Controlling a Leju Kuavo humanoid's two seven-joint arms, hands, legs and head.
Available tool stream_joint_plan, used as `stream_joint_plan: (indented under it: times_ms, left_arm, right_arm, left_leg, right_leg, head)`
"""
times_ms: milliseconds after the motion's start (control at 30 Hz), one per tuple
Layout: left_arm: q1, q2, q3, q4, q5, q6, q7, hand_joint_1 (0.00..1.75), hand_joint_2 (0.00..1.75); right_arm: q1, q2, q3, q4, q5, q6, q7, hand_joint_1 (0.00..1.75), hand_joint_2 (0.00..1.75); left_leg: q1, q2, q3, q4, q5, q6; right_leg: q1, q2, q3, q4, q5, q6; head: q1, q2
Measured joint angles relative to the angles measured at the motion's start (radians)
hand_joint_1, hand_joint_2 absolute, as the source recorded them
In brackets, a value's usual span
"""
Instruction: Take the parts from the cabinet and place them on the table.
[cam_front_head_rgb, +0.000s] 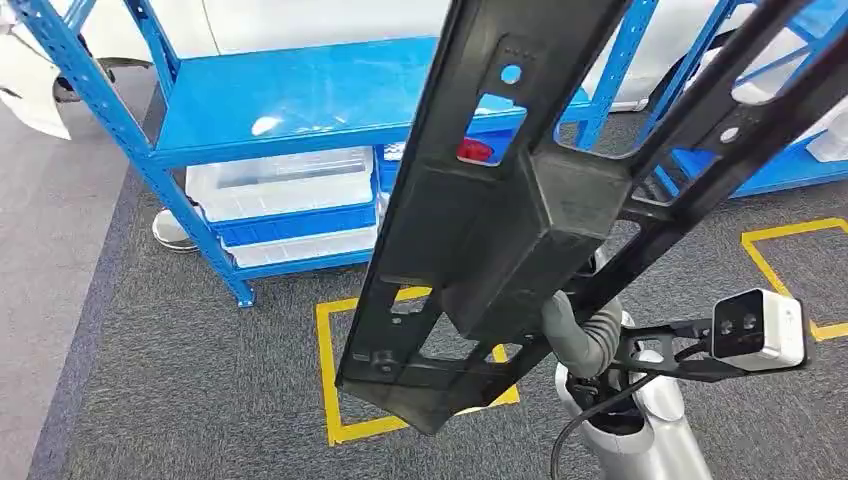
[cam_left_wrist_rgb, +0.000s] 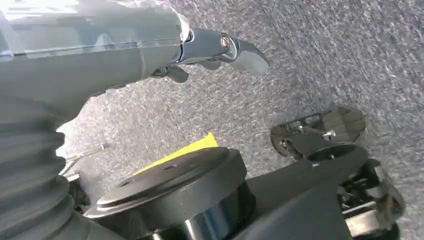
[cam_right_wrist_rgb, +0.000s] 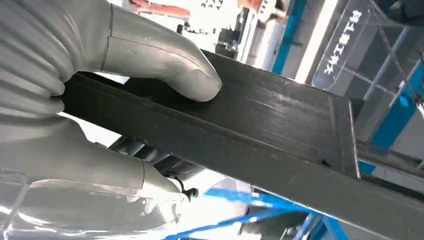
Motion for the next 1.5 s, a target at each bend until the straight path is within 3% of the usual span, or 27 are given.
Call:
stream_joint_plan:
  times_ms: [33, 67, 100, 200, 233, 267, 333, 367, 400, 533, 600, 633, 700, 733, 767, 800, 900, 933, 1033, 1100, 1133, 1200, 1267, 1333, 1400, 1433, 1500]
  left_arm:
    - [0.000, 0.000, 0.000, 0.000, 0.000, 0.000, 0.000, 0.00, 1.75]
    - [-0.001, 0.000, 0.000, 0.000, 0.000, 0.000, 0.000, 0.00, 1.75]
    - [-0.001, 0.001, 0.000, 0.000, 0.000, 0.000, -0.001, 0.00, 1.75]
    - [-0.002, 0.001, 0.000, 0.000, 0.002, 0.000, -0.003, 0.00, 1.75]
    - [-0.005, 0.001, 0.000, 0.000, 0.002, -0.001, -0.004, 0.00, 1.75]
    - [-0.007, 0.001, 0.000, 0.000, 0.002, -0.002, -0.005, 0.00, 1.75]
    - [-0.006, 0.001, 0.000, 0.000, 0.001, -0.002, -0.005, 0.00, 1.75]
    - [-0.005, 0.002, 0.000, 0.000, 0.001, -0.002, -0.003, 0.00, 1.75]
    - [-0.001, 0.002, 0.000, 0.000, 0.001, -0.002, -0.003, 0.00, 1.75]
    - [0.000, 0.002, 0.000, 0.000, 0.001, -0.002, -0.003, 0.00, 1.75]
    - [-0.002, 0.002, 0.000, 0.000, 0.001, -0.002, -0.003, 0.00, 1.75]
    - [-0.002, 0.002, 0.000, 0.000, 0.001, -0.002, -0.003, 0.00, 1.75]
    - [-0.002, 0.002, 0.000, 0.000, 0.001, -0.002, -0.003, 0.00, 1.75]
    - [0.000, 0.002, 0.000, 0.000, 0.001, -0.002, -0.003, 0.00, 1.75]
    - [0.000, 0.002, 0.000, 0.000, 0.001, -0.002, -0.003, 0.00, 1.75]
    - [0.000, 0.002, 0.000, 0.000, 0.001, -0.002, -0.003, 0.00, 1.75]
    - [-0.001, 0.001, 0.000, 0.000, 0.001, -0.003, -0.003, 0.00, 1.75]
    - [-0.001, 0.001, 0.000, 0.000, 0.000, -0.003, -0.003, 0.00, 1.75]
    - [0.000, 0.000, 0.000, 0.000, 0.000, -0.003, -0.003, 0.00, 1.75]
    - [-0.002, 0.001, 0.000, 0.000, -0.001, -0.003, -0.003, 0.00, 1.75]
    - [-0.002, 0.001, 0.000, 0.000, -0.002, -0.003, -0.003, 0.00, 1.75]
    - [-0.002, 0.001, 0.000, 0.000, 0.000, -0.003, -0.004, 0.00, 1.75]
    - [-0.006, 0.001, 0.000, 0.000, 0.000, -0.003, -0.005, 0.00, 1.75]
    - [-0.006, 0.001, 0.000, 0.000, 0.000, -0.003, -0.005, 0.00, 1.75]
    - [-0.004, 0.002, 0.000, 0.000, -0.002, -0.003, -0.003, 0.00, 1.75]
    - [-0.002, 0.003, 0.000, 0.000, -0.002, -0.003, -0.003, 0.00, 1.75]
    - [-0.001, 0.002, 0.000, 0.000, -0.002, -0.003, -0.003, 0.00, 1.75]
  right_arm:
    - [0.000, 0.000, 0.000, 0.000, 0.000, 0.000, 0.000, 1.66, 1.75]
    - [0.000, -0.001, 0.000, 0.000, 0.000, 0.002, 0.000, 1.66, 1.75]
    - [0.000, -0.001, 0.000, 0.000, 0.000, 0.005, 0.000, 1.66, 1.75]
    - [0.001, -0.001, 0.000, 0.000, 0.000, 0.006, 0.000, 1.66, 1.75]
    - [0.002, -0.002, 0.000, 0.000, 0.000, 0.006, 0.000, 1.66, 1.75]
    - [0.002, -0.002, 0.000, 0.000, 0.000, 0.006, 0.000, 1.66, 1.75]
    - [0.002, -0.002, 0.000, 0.000, 0.000, 0.006, 0.000, 1.66, 1.75]
    - [0.002, -0.002, 0.000, 0.000, 0.000, 0.006, 0.000, 1.66, 1.75]
    - [0.002, -0.002, 0.000, 0.000, 0.000, 0.006, 0.000, 1.66, 1.75]
    - [0.002, -0.002, 0.001, 0.000, 0.000, 0.006, 0.000, 1.66, 1.75]
    - [0.000, -0.002, 0.000, 0.000, 0.000, 0.006, -0.001, 1.66, 1.75]
    - [-0.002, -0.003, 0.000, 0.000, 0.000, 0.006, 0.000, 1.66, 1.75]
    - [0.000, -0.003, 0.000, 0.000, 0.000, 0.006, 0.000, 1.66, 1.75]
    - [0.001, -0.003, 0.000, 0.001, 0.000, 0.006, 0.000, 1.66, 1.75]
    - [0.002, -0.003, 0.000, 0.002, 0.000, 0.006, 0.000, 1.66, 1.75]
    - [0.002, -0.003, 0.000, 0.002, 0.000, 0.006, 0.000, 1.66, 1.75]
    - [0.000, -0.003, 0.000, 0.002, 0.000, 0.005, 0.000, 1.66, 1.75]
    - [-0.002, -0.003, 0.000, 0.002, 0.000, 0.004, 0.000, 1.66, 1.75]
    - [-0.001, -0.004, 0.001, 0.002, 0.000, 0.001, 0.000, 1.66, 1.75]
    - [-0.002, -0.004, 0.001, 0.002, 0.000, 0.000, 0.000, 1.66, 1.75]
    - [-0.004, -0.004, 0.001, 0.002, 0.000, -0.002, 0.000, 1.66, 1.75]
    - [-0.005, -0.004, 0.001, 0.002, 0.000, -0.008, -0.001, 1.66, 1.75]
    - [-0.004, -0.004, 0.002, 0.002, 0.000, -0.011, 0.000, 1.66, 1.75]
    - [-0.004, -0.004, 0.002, 0.002, 0.000, -0.011, -0.001, 1.66, 1.75]
    - [-0.007, -0.004, 0.002, 0.002, -0.002, -0.011, -0.001, 1.66, 1.75]
    - [-0.008, -0.004, 0.002, 0.002, -0.003, -0.012, -0.001, 1.66, 1.75]
    - [-0.012, -0.004, 0.003, 0.002, -0.004, -0.013, -0.001, 1.66, 1.75]
  left_leg:
    - [0.000, 0.002, 0.001, -0.002, 0.001, -0.004]
    - [-0.003, 0.001, -0.001, 0.001, -0.005, -0.012]
    - [0.000, -0.003, -0.009, 0.023, -0.024, -0.017]
    - [0.001, -0.004, -0.105, 0.240, -0.138, -0.026]
    - [0.001, -0.004, -0.135, 0.309, -0.157, -0.028]
    - [0.001, -0.004, -0.139, 0.321, -0.148, -0.028]
    - [0.002, -0.005, -0.086, 0.217, -0.078, -0.024]
    - [0.003, -0.010, -0.033, 0.107, -0.022, -0.020]
    - [0.004, -0.024, 0.001, 0.029, 0.003, -0.015]
    - [-0.002, -0.030, 0.004, 0.007, -0.010, 0.000]
    - [0.008, -0.020, 0.009, -0.007, 0.002, 0.016]
    - [0.007, -0.018, 0.008, -0.008, 0.002, 0.021]
    - [0.005, -0.010, 0.005, -0.008, 0.003, 0.024]
    - [0.005, -0.005, 0.003, -0.007, 0.003, 0.024]
    - [0.005, 0.000, 0.002, -0.006, 0.003, 0.024]
    - [0.005, 0.003, 0.003, -0.005, 0.002, 0.024]
    - [0.005, 0.010, 0.007, 0.000, -0.003, 0.017]
    - [-0.002, 0.011, 0.004, 0.002, -0.005, 0.012]
    - [-0.001, 0.019, 0.004, -0.002, -0.003, -0.004]
    - [0.000, 0.015, 0.004, 0.006, -0.014, -0.016]
    - [0.000, 0.004, -0.009, 0.038, -0.040, -0.020]
    - [0.001, -0.004, -0.083, 0.201, -0.126, -0.026]
    - [0.001, -0.004, -0.136, 0.317, -0.159, -0.028]
    - [0.001, -0.004, -0.103, 0.252, -0.102, -0.025]
    - [0.002, -0.013, -0.014, 0.065, -0.006, -0.017]
    - [0.001, -0.034, 0.009, 0.018, -0.013, -0.010]
    - [0.000, -0.031, 0.009, 0.002, -0.013, -0.006]
  right_leg:
    - [0.000, 0.002, -0.001, -0.001, 0.002, -0.004]
    - [-0.012, 0.003, 0.002, -0.012, 0.009, -0.015]
    - [-0.011, 0.004, 0.004, -0.016, 0.012, -0.019]
    - [-0.009, 0.006, 0.000, -0.016, 0.014, -0.029]
    - [-0.009, 0.008, -0.002, -0.015, 0.014, -0.029]
    - [-0.009, 0.010, -0.001, -0.015, 0.014, -0.029]
    - [-0.009, 0.019, 0.002, -0.012, 0.013, -0.028]
    - [-0.009, 0.025, 0.005, -0.010, 0.011, -0.025]
    - [-0.009, 0.029, 0.003, -0.008, 0.010, -0.022]
    - [-0.006, 0.038, -0.013, -0.005, 0.019, 0.002]
    - [-0.008, 0.030, -0.017, 0.011, 0.004, 0.013]
    - [-0.008, 0.019, -0.038, 0.052, -0.027, 0.018]
    - [-0.012, 0.015, -0.113, 0.210, -0.102, 0.027]
    - [-0.013, 0.015, -0.148, 0.282, -0.125, 0.031]
    - [-0.013, 0.014, -0.162, 0.309, -0.124, 0.032]
    - [-0.014, 0.012, -0.150, 0.286, -0.100, 0.033]
    - [-0.014, -0.013, -0.010, 0.023, 0.018, 0.022]
    - [-0.004, -0.022, -0.003, 0.002, 0.000, 0.016]
    - [0.000, -0.008, -0.010, 0.003, 0.006, -0.003]
    - [-0.011, -0.004, -0.004, -0.012, 0.015, -0.017]
    - [-0.012, -0.002, -0.003, -0.014, 0.017, -0.023]
    - [-0.010, 0.004, -0.006, -0.014, 0.017, -0.028]
    - [-0.008, 0.009, -0.008, -0.013, 0.018, -0.028]
    - [-0.007, 0.019, -0.005, -0.011, 0.017, -0.028]
    - [-0.008, 0.032, -0.002, -0.007, 0.015, -0.025]
    - [-0.004, 0.036, -0.006, -0.005, 0.014, -0.020]
    - [-0.004, 0.044, -0.018, -0.002, 0.020, -0.007]
  head:
    - [0.000, 0.000]
    - [0.000, 0.000]
    - [0.000, 0.000]
    - [0.000, 0.000]
    - [0.000, 0.000]
    - [0.000, 0.000]
    - [0.000, 0.000]
    - [0.000, 0.000]
    - [0.000, 0.000]
    - [0.000, 0.000]
    - [0.000, 0.000]
    - [0.000, 0.000]
    - [0.000, 0.000]
    - [0.000, 0.000]
    - [0.000, 0.000]
    - [0.000, 0.000]
    - [0.000, 0.000]
    - [0.000, 0.000]
    - [0.000, 0.000]
    - [0.000, 0.000]
    - [0.000, 0.000]
    - [0.000, 0.000]
    - [0.000, 0.000]
    - [0.000, 0.000]
    - [0.000, 0.000]
    - [0.000, 0.000]
    - [0.000, 0.000]
